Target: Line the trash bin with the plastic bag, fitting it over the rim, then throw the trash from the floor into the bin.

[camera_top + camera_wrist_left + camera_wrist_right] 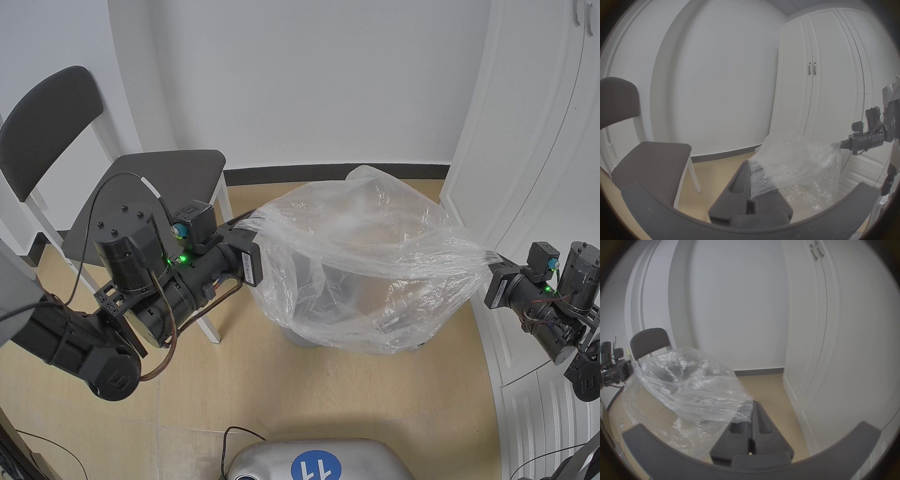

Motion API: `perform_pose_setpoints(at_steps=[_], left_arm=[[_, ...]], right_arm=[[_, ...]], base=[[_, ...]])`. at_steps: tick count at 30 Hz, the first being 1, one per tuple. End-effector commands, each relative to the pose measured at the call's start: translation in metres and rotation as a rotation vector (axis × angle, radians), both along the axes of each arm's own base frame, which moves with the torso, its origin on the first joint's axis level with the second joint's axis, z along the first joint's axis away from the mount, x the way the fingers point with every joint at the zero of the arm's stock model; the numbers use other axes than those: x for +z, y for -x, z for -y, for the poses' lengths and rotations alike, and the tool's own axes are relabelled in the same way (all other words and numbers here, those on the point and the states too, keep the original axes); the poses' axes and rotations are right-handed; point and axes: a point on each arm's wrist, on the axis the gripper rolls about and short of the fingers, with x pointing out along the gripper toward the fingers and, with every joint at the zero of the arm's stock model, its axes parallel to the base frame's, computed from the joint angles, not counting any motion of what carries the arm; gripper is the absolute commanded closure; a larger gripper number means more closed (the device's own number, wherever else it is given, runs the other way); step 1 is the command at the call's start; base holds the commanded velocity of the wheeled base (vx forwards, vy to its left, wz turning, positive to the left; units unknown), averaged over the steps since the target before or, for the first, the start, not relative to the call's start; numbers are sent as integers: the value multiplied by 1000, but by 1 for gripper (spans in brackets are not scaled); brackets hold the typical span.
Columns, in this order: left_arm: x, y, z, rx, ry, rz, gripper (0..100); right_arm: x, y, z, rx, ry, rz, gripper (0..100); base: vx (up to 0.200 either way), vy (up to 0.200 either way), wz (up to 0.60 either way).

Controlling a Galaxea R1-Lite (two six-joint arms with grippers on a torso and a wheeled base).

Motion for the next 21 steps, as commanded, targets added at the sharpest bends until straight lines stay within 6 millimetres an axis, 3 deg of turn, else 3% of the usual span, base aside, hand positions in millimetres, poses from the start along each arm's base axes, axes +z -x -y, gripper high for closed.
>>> perform_pose_setpoints(at_steps=[1,5,14,21], left_arm=[[-23,-4,18,-24,-31,-21,100],[-24,-2,22,-27,-33,-23,100],[-41,11,51,-112,-55,-62,100],[-57,5,66,-133,-43,-60,100]], right_arm=[[-13,2,-13,58,12,-23,100],[-17,1,-16,67,13,-35,100],[-28,3,-41,156,-10,-7,100],[-36,-11,-85,262,-73,72,100]], base=[[0,0,0],[0,0,0],[0,0,0],[0,0,0]])
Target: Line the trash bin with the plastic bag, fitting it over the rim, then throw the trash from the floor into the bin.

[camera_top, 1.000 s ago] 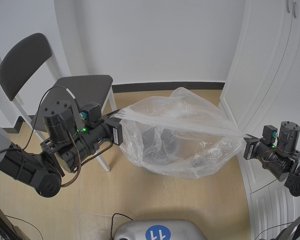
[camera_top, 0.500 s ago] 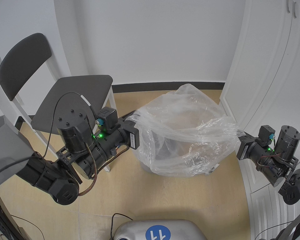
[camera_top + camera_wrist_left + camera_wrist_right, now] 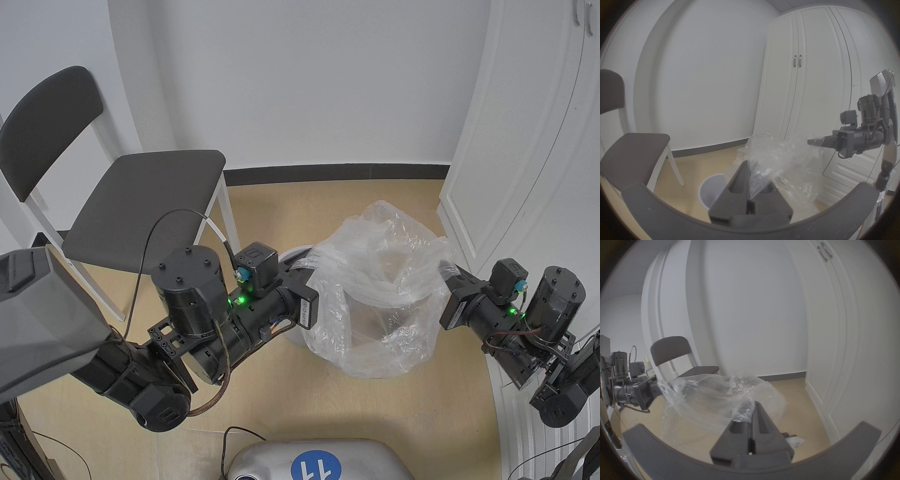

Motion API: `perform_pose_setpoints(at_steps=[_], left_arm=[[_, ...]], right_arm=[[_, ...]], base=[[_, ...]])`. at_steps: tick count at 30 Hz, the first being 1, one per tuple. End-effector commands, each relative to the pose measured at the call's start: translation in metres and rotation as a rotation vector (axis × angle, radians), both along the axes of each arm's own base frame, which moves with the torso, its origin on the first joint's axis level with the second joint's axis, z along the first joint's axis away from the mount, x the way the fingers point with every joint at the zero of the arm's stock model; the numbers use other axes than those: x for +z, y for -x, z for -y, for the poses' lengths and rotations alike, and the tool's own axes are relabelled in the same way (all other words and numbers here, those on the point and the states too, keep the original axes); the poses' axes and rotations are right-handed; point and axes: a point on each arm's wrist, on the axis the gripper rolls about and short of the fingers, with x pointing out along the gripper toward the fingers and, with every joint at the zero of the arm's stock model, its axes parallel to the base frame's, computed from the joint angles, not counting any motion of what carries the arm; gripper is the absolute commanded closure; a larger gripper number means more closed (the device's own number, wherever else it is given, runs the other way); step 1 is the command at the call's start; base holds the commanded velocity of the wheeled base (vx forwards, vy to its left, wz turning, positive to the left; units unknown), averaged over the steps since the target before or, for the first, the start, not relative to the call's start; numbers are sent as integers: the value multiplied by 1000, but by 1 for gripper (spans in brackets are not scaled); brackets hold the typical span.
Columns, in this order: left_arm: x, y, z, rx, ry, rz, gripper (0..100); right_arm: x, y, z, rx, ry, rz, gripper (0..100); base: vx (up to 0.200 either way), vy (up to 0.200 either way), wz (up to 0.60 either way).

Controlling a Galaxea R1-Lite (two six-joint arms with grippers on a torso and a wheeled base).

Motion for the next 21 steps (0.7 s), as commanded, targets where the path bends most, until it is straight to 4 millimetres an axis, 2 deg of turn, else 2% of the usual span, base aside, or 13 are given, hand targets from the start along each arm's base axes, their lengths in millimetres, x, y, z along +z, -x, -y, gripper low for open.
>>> perform_pose_setpoints(at_steps=[1,2,4,6,7,8,11,15,19,21], left_arm=[[-19,-7,12,-12,-13,-24,100],[-24,-16,15,10,-2,-34,100],[-24,-27,15,58,39,-47,100],[-23,-40,16,93,92,-56,100],[-23,-41,17,94,97,-57,100],[-22,-53,21,101,163,-71,100],[-26,-72,24,132,245,-96,100],[-33,-94,22,181,284,-121,100],[-36,-102,19,198,311,-155,100],[-36,-108,18,204,342,-185,100]], right_arm=[[-16,-14,-33,73,-4,-10,100],[-15,-29,-46,85,-21,8,100],[-18,-50,-56,92,-34,9,100],[-22,-71,-60,100,-42,-18,100],[-21,-73,-60,100,-44,-20,100],[-20,-90,-65,121,-70,-57,100],[-11,-115,-71,131,-163,-119,100],[-8,-137,-69,97,-271,-204,100],[-13,-151,-63,68,-348,-231,100],[-17,-165,-62,52,-393,-229,100]], base=[[0,0,0],[0,0,0],[0,0,0],[0,0,0],[0,0,0],[0,0,0],[0,0,0],[0,0,0],[0,0,0],[0,0,0]])
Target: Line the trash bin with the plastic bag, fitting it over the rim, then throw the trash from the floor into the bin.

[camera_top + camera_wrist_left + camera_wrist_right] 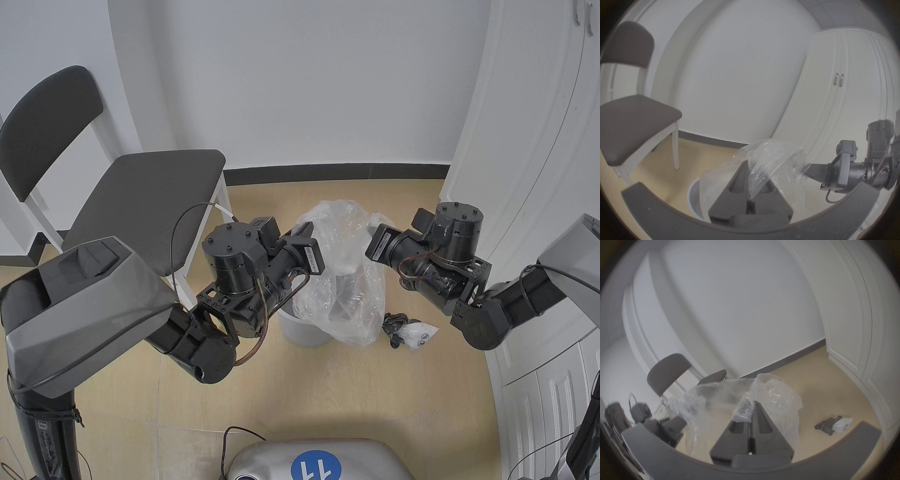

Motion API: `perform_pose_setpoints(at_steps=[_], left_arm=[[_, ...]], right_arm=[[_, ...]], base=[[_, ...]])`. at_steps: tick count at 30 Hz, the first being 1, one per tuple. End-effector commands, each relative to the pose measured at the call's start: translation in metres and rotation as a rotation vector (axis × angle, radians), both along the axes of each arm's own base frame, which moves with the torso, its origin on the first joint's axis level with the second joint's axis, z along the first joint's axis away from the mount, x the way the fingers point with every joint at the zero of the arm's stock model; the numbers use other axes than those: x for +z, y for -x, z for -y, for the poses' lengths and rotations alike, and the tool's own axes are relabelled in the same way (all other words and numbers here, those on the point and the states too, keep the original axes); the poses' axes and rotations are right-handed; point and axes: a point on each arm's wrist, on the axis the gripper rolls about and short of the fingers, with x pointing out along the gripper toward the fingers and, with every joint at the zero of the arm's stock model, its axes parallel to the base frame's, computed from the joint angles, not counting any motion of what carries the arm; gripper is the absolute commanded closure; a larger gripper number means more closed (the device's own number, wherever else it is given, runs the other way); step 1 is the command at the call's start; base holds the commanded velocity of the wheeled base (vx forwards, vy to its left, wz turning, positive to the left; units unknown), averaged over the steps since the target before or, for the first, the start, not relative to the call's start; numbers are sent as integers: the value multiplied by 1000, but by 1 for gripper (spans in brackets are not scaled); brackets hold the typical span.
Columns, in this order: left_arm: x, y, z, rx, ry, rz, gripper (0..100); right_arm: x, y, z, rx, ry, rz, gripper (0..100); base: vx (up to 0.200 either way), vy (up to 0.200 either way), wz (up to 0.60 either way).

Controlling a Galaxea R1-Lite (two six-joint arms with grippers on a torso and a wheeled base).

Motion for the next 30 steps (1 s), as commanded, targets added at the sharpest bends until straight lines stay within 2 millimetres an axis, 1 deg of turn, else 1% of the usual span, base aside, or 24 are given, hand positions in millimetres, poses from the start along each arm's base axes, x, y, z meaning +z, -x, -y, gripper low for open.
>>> perform_pose_setpoints(at_steps=[1,2,6,8,10,11,13,19,25,30], left_arm=[[-21,-29,-3,45,46,-70,100],[-23,-31,-4,51,50,-72,100],[-29,-42,-11,88,49,-79,100],[-34,-50,-15,106,52,-81,100],[-36,-52,-16,109,52,-81,100],[-39,-56,-16,115,52,-81,100],[-41,-57,-16,115,55,-82,100],[-32,-55,-16,145,78,-61,100],[-33,-51,-14,132,67,-36,100],[-34,-55,-14,133,67,-38,100]], right_arm=[[-24,-43,6,-54,-56,-50,100],[-27,-48,7,-61,-66,-53,100],[-40,-56,3,-64,-89,-78,100],[-50,-64,0,-68,-91,-89,100],[-54,-66,-2,-71,-92,-90,100],[-61,-69,-5,-74,-98,-100,100],[-63,-69,-5,-74,-98,-103,100],[-52,-67,-3,-76,-114,-86,100],[-45,-64,-2,-75,-120,-76,100],[-38,-61,0,-75,-123,-70,100]], base=[[0,0,0],[0,0,0],[0,0,0],[0,0,0],[0,0,0],[0,0,0],[0,0,0],[0,0,0],[0,0,0],[200,0,0]])
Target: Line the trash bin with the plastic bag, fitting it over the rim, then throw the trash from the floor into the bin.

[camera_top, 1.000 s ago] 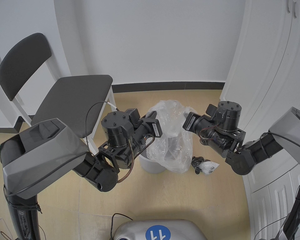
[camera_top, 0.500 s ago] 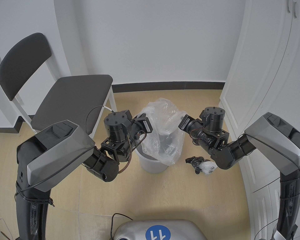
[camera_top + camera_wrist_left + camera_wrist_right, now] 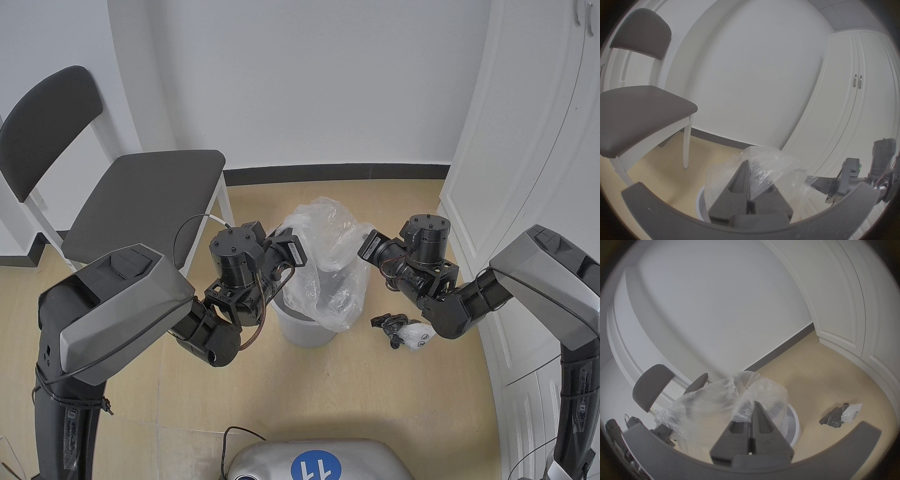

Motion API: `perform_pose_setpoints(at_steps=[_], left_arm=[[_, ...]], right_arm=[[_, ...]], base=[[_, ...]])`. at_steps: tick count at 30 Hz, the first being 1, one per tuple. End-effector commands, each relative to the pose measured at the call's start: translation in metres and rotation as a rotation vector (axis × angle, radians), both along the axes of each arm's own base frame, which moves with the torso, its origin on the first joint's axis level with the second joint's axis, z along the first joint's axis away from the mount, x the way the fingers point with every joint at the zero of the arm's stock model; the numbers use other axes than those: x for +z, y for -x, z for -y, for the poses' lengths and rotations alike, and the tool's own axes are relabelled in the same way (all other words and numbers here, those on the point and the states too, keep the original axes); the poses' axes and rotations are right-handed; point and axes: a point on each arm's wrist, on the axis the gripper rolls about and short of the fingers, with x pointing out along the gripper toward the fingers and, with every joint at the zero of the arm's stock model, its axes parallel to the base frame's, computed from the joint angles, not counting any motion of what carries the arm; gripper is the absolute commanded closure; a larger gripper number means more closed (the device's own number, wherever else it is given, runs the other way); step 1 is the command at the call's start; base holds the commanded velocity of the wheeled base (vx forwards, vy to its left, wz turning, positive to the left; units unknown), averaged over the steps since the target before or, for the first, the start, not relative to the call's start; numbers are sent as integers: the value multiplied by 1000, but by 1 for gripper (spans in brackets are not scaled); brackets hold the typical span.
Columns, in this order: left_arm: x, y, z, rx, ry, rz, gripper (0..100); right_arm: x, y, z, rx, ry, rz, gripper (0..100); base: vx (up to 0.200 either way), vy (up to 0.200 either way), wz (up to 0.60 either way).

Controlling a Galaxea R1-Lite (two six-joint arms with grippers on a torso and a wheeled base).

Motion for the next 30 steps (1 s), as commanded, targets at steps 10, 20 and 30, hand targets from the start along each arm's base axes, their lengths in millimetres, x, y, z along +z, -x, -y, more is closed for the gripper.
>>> perform_pose_setpoints(at_steps=[10,20,30], left_arm=[[-10,-3,-1,9,-35,-68,100],[-14,4,-6,17,-144,-293,100],[-18,5,-7,14,-139,-364,100]], right_arm=[[6,8,0,9,20,-23,100],[1,12,1,11,104,-204,100],[-2,14,2,13,140,-272,100]], base=[[140,0,0],[0,0,0],[0,0,0]])
